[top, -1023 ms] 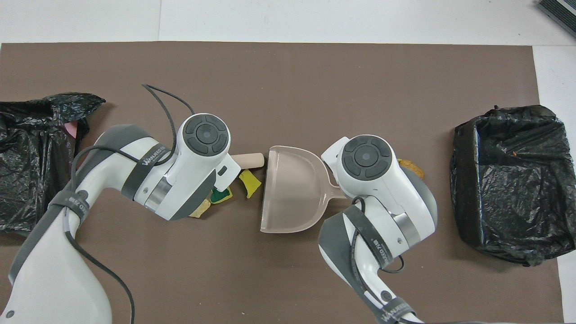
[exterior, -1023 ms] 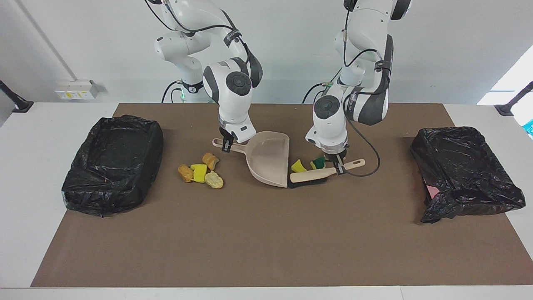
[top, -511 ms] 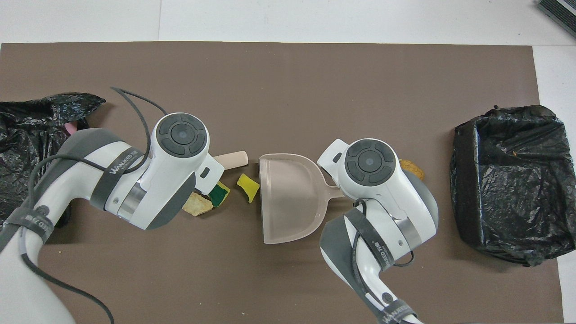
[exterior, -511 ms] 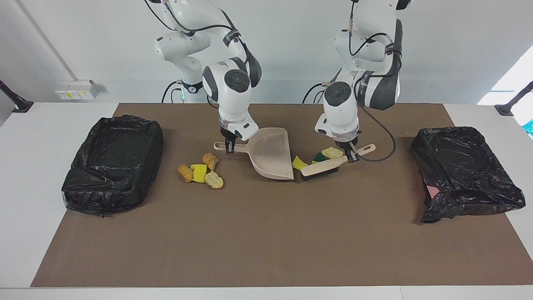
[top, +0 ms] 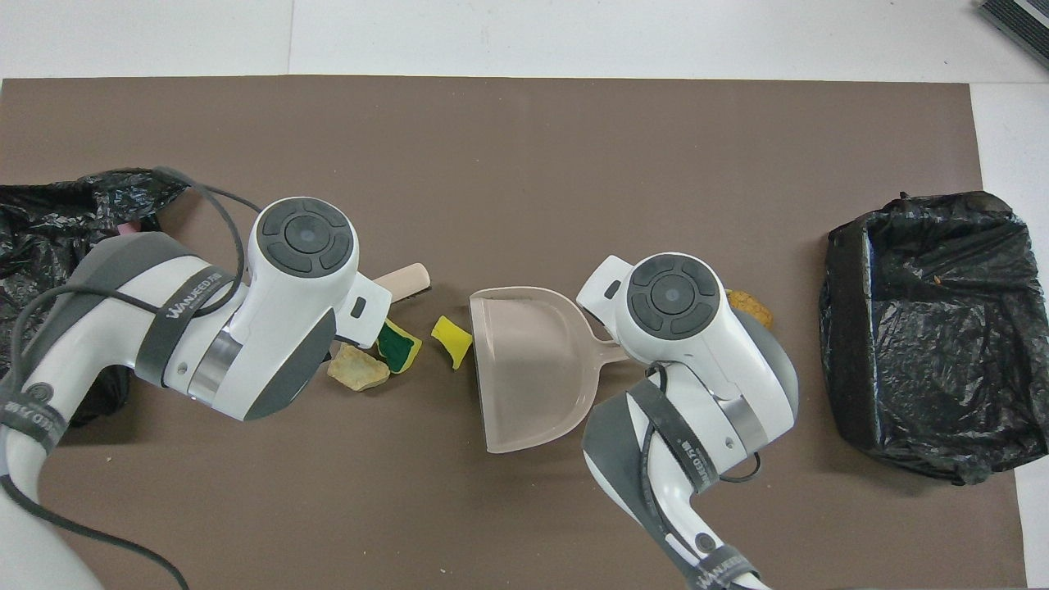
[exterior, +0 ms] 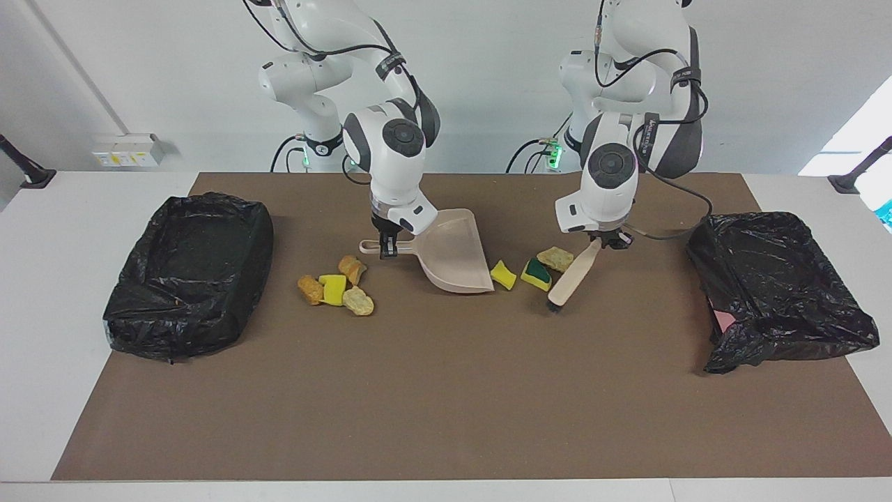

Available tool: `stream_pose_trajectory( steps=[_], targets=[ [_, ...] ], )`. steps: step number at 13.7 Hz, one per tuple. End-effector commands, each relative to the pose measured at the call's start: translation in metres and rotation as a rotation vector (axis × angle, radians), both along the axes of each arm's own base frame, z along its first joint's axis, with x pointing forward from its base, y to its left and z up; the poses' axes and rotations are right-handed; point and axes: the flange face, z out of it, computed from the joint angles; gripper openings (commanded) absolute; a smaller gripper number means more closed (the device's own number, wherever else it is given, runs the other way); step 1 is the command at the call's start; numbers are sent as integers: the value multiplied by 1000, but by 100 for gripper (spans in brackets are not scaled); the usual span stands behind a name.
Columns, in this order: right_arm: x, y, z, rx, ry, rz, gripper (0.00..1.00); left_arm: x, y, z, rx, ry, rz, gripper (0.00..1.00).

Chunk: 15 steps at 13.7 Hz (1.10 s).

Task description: Sweep and dump trash in bin

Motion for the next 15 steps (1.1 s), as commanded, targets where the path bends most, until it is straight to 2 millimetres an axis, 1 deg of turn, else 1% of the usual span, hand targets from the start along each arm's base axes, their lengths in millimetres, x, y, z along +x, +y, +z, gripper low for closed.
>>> stream_pose_trajectory(
  steps=[1, 2, 3, 4, 5, 7, 8, 10, 12, 13, 15],
  targets=[
    [-4, 2, -8, -9, -23, -10, 0, -30, 40, -5, 39, -23, 238, 0],
    [-8, -5, -13, -10, -13, -55, 0, -37, 50, -10, 51, -47, 311, 0],
    [-11, -12, -19, -14, -3, -105, 0, -45, 51, -17, 47, -74, 356, 0],
    [-16, -17, -20, -23, -6, -170, 0, -56, 51, -24, 27, -101, 404, 0],
    [-20, -12, -18, -28, -15, -215, 0, -61, 47, -30, -10, -121, 430, 0],
    [-23, -11, -19, -29, -13, -211, 0, -62, 33, -31, -77, -118, 471, 0],
    [-26, -13, -21, -30, -7, -193, 0, -66, 16, -31, -100, -113, 469, 0],
    [-29, -15, -23, -25, -9, -191, 0, -74, -27, -39, -121, -140, 477, 0],
    [-29, -16, -24, -26, -7, -191, 0, -83, -55, -38, -173, -134, 491, 0],
    [-29, -17, -24, -27, -6, -196, 0, -93, -80, -36, -217, -128, 481, 0],
    [-28, -18, -24, -27, -8, -204, 0, -109, -109, -33, -252, -129, 437, 0]
  ],
)
